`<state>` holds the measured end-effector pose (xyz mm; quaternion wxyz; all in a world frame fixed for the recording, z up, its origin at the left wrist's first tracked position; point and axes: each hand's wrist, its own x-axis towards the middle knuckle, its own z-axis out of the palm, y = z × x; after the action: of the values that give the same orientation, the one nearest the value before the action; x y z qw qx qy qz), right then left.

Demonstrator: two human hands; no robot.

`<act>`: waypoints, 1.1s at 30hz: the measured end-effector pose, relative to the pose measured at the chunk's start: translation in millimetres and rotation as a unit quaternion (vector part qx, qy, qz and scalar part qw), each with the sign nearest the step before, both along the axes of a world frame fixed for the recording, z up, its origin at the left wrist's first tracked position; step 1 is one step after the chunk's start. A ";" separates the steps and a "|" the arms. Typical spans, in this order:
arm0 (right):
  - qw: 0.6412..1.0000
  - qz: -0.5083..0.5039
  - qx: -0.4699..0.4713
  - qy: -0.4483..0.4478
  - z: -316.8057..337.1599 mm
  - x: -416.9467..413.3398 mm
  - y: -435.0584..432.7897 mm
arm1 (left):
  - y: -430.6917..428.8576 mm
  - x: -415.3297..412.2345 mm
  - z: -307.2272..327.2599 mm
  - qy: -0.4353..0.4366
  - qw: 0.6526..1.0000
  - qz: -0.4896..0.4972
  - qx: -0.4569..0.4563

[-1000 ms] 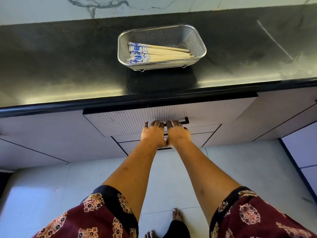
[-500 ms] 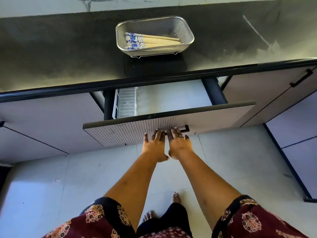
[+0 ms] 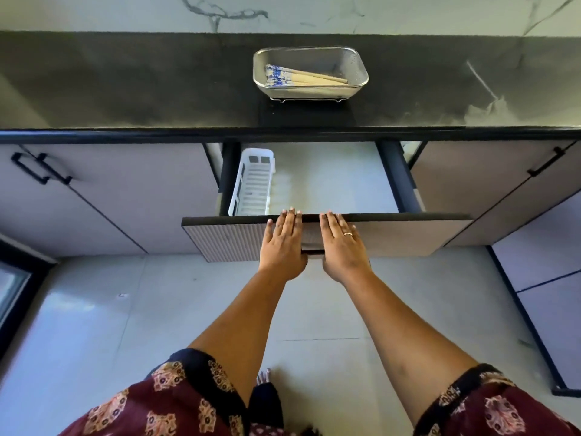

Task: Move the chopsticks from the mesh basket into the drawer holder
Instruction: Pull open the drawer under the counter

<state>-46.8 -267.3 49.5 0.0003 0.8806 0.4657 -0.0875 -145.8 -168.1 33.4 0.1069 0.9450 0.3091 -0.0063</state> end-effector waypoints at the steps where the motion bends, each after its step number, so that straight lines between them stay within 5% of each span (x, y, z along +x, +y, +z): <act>1: 1.000 -0.003 -0.013 0.007 2.1 -4.2 -3.3 | -3.4 -3.0 3.4 0.008 1.000 -0.002 -0.010; 11: 0.993 0.003 -0.113 0.019 24.1 -35.8 -36.8 | -36.5 -32.7 26.0 0.100 0.994 -0.023 -0.042; 33: 0.985 0.055 -0.165 -0.015 48.2 -74.8 -68.3 | -91.3 -82.0 30.5 0.117 0.993 -0.028 0.002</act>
<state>-121.6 -335.6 97.7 0.1572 0.8429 0.4924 -0.1493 -227.9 -259.5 63.9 0.0679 0.9463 0.2927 -0.1189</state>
